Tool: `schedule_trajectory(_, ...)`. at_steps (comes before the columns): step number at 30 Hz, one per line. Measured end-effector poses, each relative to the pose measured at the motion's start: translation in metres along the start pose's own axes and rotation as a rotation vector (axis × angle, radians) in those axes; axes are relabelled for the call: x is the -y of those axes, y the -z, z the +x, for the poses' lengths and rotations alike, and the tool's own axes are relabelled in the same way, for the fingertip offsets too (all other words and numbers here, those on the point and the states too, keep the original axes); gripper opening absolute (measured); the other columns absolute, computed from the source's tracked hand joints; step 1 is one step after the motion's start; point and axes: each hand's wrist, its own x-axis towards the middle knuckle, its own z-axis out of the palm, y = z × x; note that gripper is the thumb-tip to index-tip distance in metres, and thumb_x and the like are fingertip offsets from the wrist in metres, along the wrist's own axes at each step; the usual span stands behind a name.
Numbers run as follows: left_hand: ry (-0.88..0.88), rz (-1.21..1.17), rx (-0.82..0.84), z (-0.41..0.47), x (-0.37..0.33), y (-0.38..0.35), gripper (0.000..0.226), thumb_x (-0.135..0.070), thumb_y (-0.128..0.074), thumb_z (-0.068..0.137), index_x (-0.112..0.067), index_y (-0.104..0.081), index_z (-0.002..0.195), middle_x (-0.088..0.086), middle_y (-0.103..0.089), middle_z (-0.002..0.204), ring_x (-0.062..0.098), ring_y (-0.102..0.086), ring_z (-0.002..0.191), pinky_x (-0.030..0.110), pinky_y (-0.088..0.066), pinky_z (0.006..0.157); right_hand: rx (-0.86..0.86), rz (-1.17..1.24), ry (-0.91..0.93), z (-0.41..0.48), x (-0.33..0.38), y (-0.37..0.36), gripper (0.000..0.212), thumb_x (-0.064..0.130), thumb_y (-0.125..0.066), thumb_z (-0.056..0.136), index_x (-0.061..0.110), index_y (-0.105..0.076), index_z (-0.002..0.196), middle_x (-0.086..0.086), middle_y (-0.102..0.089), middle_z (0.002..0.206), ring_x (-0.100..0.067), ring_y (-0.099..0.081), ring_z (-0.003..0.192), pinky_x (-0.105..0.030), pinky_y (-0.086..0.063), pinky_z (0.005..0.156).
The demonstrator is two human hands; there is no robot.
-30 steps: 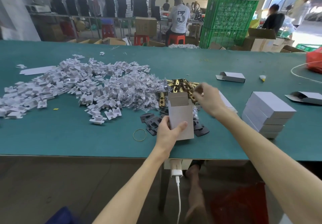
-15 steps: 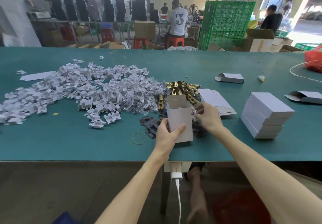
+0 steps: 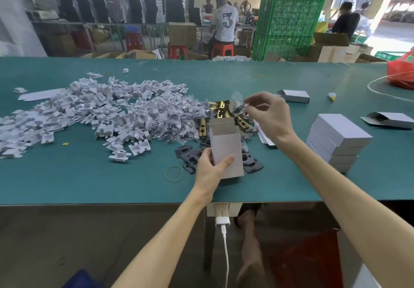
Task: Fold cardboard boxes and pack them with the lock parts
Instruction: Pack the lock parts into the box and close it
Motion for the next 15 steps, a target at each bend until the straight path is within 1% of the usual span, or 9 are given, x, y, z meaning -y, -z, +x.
schedule_trajectory(3,-0.005,-0.008,0.002,-0.001,-0.001,0.000,0.042,-0.027,-0.086,0.085,-0.021,-0.061,0.117,-0.001,-0.073,0.114,0.005,-0.073,0.096,0.021,-0.058,0.077,0.126,-0.072,0.116,-0.005,0.015,-0.008,0.015,0.000,-0.068,0.088,0.010,-0.076,0.094,-0.002,-0.074,0.090,-0.015,-0.071,0.082,-0.021,-0.057,0.077)
schedule_trajectory(6,-0.007,-0.005,-0.001,-0.002,-0.002,0.001,0.039,-0.027,-0.086,0.085,-0.022,-0.061,0.115,-0.001,-0.073,0.112,0.005,-0.073,0.094,0.021,-0.058,0.076,0.251,-0.266,0.228,-0.009,0.019,-0.016,0.019,-0.005,-0.062,0.089,0.007,-0.076,0.092,-0.010,-0.068,0.095,-0.024,-0.066,0.084,-0.034,-0.054,0.081)
schedule_trajectory(8,-0.006,-0.003,-0.002,-0.002,-0.002,0.000,0.038,-0.027,-0.085,0.085,-0.022,-0.061,0.115,-0.001,-0.073,0.111,0.005,-0.073,0.094,0.021,-0.059,0.076,0.285,-0.383,0.271,-0.011,0.016,-0.017,0.020,-0.004,-0.058,0.092,0.005,-0.075,0.096,-0.010,-0.064,0.100,-0.028,-0.062,0.087,-0.040,-0.051,0.080)
schedule_trajectory(10,-0.009,0.001,-0.003,-0.002,-0.001,0.000,0.037,-0.027,-0.085,0.086,-0.023,-0.061,0.113,-0.001,-0.073,0.110,0.004,-0.073,0.093,0.021,-0.059,0.076,0.280,-0.454,0.286,-0.012,0.014,-0.017,0.019,0.000,-0.056,0.095,0.005,-0.073,0.098,-0.009,-0.061,0.104,-0.029,-0.061,0.088,-0.043,-0.051,0.078)
schedule_trajectory(12,-0.009,0.004,-0.002,-0.002,-0.002,0.000,0.037,-0.027,-0.085,0.086,-0.024,-0.060,0.113,-0.001,-0.073,0.111,0.004,-0.073,0.093,0.022,-0.059,0.076,0.282,-0.493,0.297,-0.012,0.013,-0.015,0.018,0.002,-0.056,0.096,0.006,-0.074,0.098,-0.008,-0.060,0.103,-0.028,-0.060,0.088,-0.040,-0.049,0.074)
schedule_trajectory(15,0.002,0.004,-0.002,-0.001,-0.002,0.000,0.037,-0.027,-0.085,0.087,-0.023,-0.060,0.114,0.000,-0.072,0.113,0.006,-0.073,0.095,0.023,-0.060,0.078,0.314,-0.569,0.312,-0.010,0.013,-0.015,0.021,0.005,-0.056,0.097,0.010,-0.077,0.097,-0.003,-0.056,0.097,-0.026,-0.057,0.097,-0.028,-0.035,0.073)
